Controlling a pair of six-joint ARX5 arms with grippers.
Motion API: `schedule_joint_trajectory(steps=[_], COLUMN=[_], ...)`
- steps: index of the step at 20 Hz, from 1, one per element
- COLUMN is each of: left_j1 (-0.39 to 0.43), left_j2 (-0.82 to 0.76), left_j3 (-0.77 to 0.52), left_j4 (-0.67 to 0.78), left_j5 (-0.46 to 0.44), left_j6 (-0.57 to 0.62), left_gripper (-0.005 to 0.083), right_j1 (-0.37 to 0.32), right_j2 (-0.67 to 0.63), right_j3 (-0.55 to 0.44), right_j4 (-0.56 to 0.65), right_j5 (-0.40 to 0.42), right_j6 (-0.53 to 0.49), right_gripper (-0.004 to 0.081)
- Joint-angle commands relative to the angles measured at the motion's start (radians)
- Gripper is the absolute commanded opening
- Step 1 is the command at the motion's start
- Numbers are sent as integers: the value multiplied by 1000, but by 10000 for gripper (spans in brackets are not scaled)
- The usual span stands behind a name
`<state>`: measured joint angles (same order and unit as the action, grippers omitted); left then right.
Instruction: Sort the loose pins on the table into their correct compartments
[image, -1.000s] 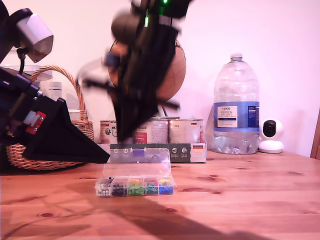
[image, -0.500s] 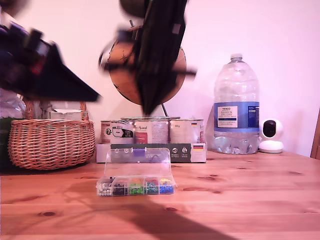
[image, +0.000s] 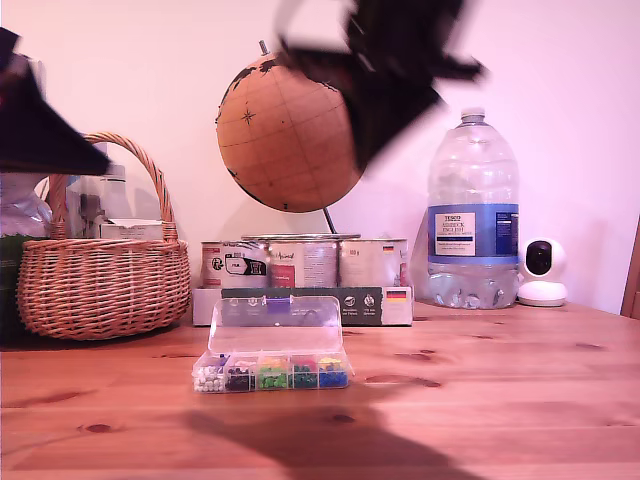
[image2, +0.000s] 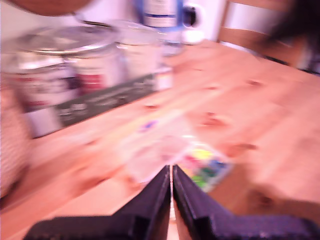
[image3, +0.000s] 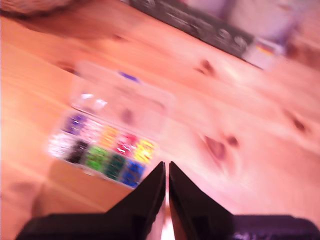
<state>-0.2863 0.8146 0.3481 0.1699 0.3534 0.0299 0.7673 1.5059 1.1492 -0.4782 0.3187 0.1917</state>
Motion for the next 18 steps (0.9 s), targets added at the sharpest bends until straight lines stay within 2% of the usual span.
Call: schedule_joint_trajectory(steps=[1,4,6,9,11,14,18], left_j1=[37,95,115,127,127,127,127], left_j2=[-21,-59,-72,-78,-80,-117,-184], left_j3=[-8,-8,-8,-10,-16,-21,-27], left_j4=[-10,-43,-51,-82,-95,-96,-129], left_j5=[-15,-21,-22,-26,-29,-23,-21], left_j6=[-29,-31,-43,-67,-72,-76,-85], left_gripper=[-24,-24,-24,-24,-24,-24,-24], right_j1=[-5,-58,-133,-237,-277,-293,-294], right_j2=[-92,-203,-259,-336,-397,-506,-650], right_j3=[-118,-309,-418,-540,-600,-680,-768], right_j4=[88,219,296,393,443,518,547], right_j5=[43,66,64,-1,-48,-83,-80], right_j6=[24,26,26,6,-19,-43,-43], right_gripper=[-10,-10,-9,-1,-1,-1,-1])
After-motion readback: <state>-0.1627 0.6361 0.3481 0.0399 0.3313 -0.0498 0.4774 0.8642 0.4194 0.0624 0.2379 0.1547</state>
